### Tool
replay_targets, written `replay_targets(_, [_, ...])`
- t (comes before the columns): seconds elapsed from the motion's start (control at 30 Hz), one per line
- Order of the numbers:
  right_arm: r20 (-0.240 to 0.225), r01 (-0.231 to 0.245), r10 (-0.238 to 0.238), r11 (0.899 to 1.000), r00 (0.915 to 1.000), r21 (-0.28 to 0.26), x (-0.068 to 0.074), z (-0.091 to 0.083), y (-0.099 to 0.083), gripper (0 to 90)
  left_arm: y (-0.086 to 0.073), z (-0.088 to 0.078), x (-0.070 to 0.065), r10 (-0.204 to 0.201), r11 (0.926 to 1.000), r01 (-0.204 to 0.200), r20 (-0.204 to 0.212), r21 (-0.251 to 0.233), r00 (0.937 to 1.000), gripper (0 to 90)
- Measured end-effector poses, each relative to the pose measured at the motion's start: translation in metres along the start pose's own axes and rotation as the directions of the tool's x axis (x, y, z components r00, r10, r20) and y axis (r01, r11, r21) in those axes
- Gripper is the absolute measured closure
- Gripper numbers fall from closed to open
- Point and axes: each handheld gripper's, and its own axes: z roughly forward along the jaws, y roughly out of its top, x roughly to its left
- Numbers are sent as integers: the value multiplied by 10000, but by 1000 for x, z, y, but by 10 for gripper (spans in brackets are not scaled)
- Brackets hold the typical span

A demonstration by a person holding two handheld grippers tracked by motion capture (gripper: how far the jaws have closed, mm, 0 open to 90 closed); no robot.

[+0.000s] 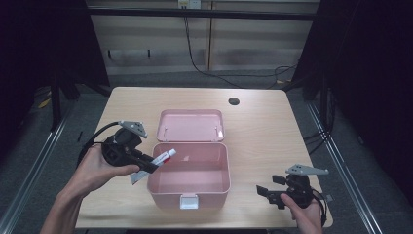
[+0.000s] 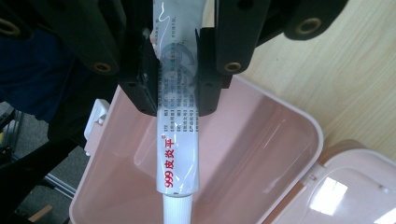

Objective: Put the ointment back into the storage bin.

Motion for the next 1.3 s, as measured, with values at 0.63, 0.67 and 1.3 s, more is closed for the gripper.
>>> replay_targets(0.63, [-30, -10, 10, 10000, 10000, 39, 0, 0, 0, 192, 29, 21, -8, 544, 9982, -553, 427, 216, 9976, 712])
replay_targets(0.67, [-25, -25, 26, 10000, 10000, 40, 0, 0, 0, 192, 31, 23, -9, 439, 9988, -448, 414, 194, 9982, 712])
replay_targets(1.3, [-32, -16, 16, 10000, 10000, 58, 0, 0, 0, 192, 57, 51, -17, 1062, 9887, -1124, 656, 991, 9922, 711])
